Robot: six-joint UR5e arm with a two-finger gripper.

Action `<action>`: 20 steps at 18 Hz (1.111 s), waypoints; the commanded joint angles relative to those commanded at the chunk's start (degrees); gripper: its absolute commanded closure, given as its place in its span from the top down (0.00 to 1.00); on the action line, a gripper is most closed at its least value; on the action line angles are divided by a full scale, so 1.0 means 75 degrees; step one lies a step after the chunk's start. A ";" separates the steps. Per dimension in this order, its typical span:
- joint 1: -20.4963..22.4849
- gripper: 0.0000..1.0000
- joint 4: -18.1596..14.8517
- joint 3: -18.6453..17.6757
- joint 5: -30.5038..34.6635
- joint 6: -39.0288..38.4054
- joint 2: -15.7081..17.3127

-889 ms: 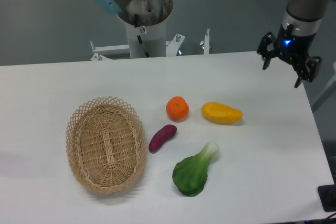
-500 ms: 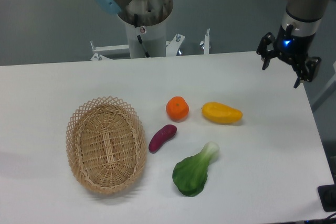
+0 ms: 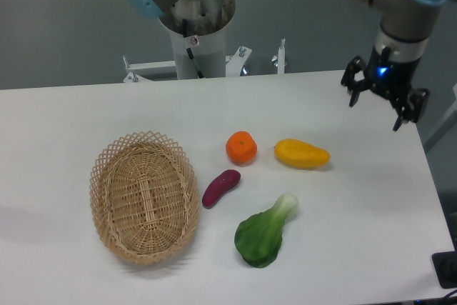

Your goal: Pick up the green vegetable from the table

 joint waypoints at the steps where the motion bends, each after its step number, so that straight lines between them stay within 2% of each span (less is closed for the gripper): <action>1: -0.0153 1.00 0.0153 0.0000 0.0012 -0.0259 -0.0141; 6: -0.0693 1.00 0.0458 -0.0374 0.0199 -0.0963 -0.0622; 10: -0.0904 1.00 0.1453 -0.0983 0.0223 -0.1011 -0.0880; 14: -0.1080 1.00 0.1619 -0.1370 0.0410 -0.1093 -0.1009; 15: -0.1115 1.00 0.1677 -0.1371 0.0434 -0.1105 -0.1114; 18: -0.1373 1.00 0.2309 -0.1383 0.0585 -0.1514 -0.1419; 20: -0.1467 1.00 0.2346 -0.1406 0.0796 -0.1550 -0.1455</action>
